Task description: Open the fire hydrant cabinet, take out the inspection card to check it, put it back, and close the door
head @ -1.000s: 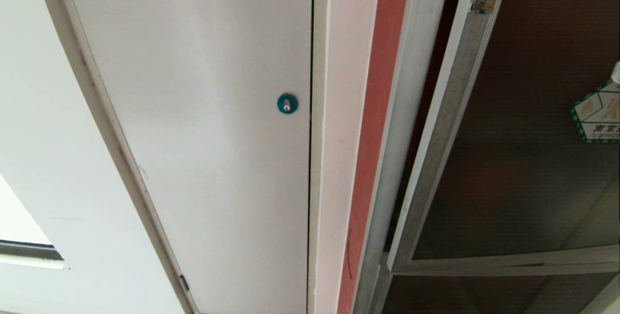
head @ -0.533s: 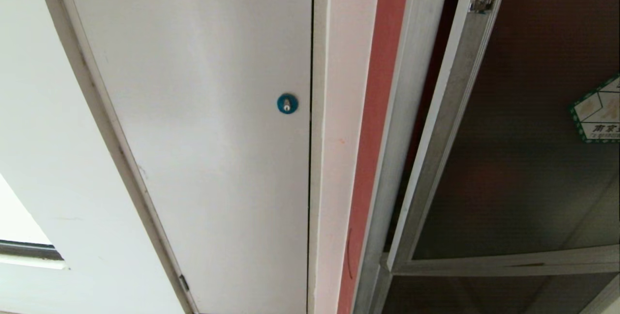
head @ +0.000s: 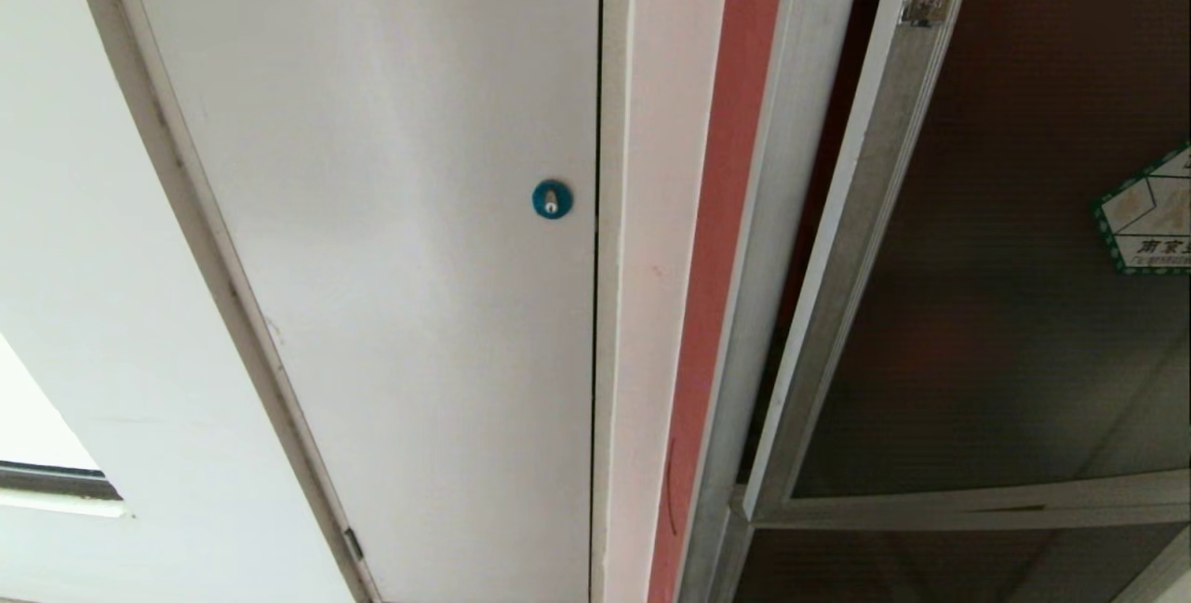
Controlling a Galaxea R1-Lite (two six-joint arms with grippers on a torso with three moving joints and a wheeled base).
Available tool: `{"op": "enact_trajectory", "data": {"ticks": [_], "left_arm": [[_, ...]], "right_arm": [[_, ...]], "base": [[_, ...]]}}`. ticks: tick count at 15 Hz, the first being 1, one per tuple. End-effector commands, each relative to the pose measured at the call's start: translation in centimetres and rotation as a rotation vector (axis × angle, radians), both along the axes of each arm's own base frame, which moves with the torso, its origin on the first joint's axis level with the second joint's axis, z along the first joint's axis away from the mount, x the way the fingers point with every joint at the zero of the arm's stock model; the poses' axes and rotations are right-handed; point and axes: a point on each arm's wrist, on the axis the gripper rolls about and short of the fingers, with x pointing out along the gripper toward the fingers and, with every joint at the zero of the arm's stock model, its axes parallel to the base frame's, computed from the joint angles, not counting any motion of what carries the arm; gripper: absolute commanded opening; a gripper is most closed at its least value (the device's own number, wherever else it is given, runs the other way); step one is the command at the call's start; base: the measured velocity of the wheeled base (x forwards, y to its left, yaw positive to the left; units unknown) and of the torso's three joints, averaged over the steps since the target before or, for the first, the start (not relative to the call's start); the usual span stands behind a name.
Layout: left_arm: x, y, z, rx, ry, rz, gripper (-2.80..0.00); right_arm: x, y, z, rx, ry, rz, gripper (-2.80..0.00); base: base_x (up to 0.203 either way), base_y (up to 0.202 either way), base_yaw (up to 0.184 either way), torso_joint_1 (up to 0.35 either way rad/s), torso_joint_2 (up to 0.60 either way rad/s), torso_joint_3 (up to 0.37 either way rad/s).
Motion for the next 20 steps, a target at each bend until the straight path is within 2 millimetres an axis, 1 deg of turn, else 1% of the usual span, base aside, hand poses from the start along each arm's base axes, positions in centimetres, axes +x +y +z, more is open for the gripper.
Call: {"op": "enact_trajectory", "data": {"ticks": [1,3,4,6,8,10,13,17,20], "left_arm": [[0.0,0.0,0.0,0.0,0.0,0.0,-2.8],[0.0,0.0,0.0,0.0,0.0,0.001,-2.8],[0.0,0.0,0.0,0.0,0.0,0.0,-2.8],[0.0,0.0,0.0,0.0,0.0,0.001,-2.8],[0.0,0.0,0.0,0.0,0.0,0.0,-2.8],[0.0,0.0,0.0,0.0,0.0,-0.001,-2.8],[0.0,0.0,0.0,0.0,0.0,0.0,-2.8],[0.0,0.0,0.0,0.0,0.0,0.001,-2.8],[0.0,0.0,0.0,0.0,0.0,-0.001,-2.8]], "right_arm": [[-2.7,-0.1,-0.3,0.004,-0.056,-0.044,-2.8],[-3.9,0.2,-1.0,0.001,-0.056,-0.081,-2.8],[-4.7,0.4,-1.7,-0.003,-0.059,-0.107,-2.8],[-5.8,0.6,-3.2,-0.032,-0.061,-0.084,-2.8],[-5.7,0.8,-5.0,-0.072,-0.045,-0.015,-2.8],[-5.5,1.0,-7.5,-0.146,-0.027,0.091,-2.8],[-4.5,1.4,-11.5,-0.199,0.038,0.231,-2.8],[-2.2,1.5,-14.7,-0.075,0.127,0.377,-2.8],[0.1,1.7,-18.4,-0.023,0.246,0.449,-2.8]], "base": [[0.0,0.0,0.0,0.0,0.0,0.0],[0.0,0.0,0.0,0.0,0.0,0.0],[0.0,0.0,0.0,0.0,0.0,0.0],[0.0,0.0,0.0,0.0,0.0,0.0],[0.0,0.0,0.0,0.0,0.0,0.0],[0.0,0.0,0.0,0.0,0.0,0.0],[0.0,0.0,0.0,0.0,0.0,0.0],[0.0,0.0,0.0,0.0,0.0,0.0],[0.0,0.0,0.0,0.0,0.0,0.0]]}}
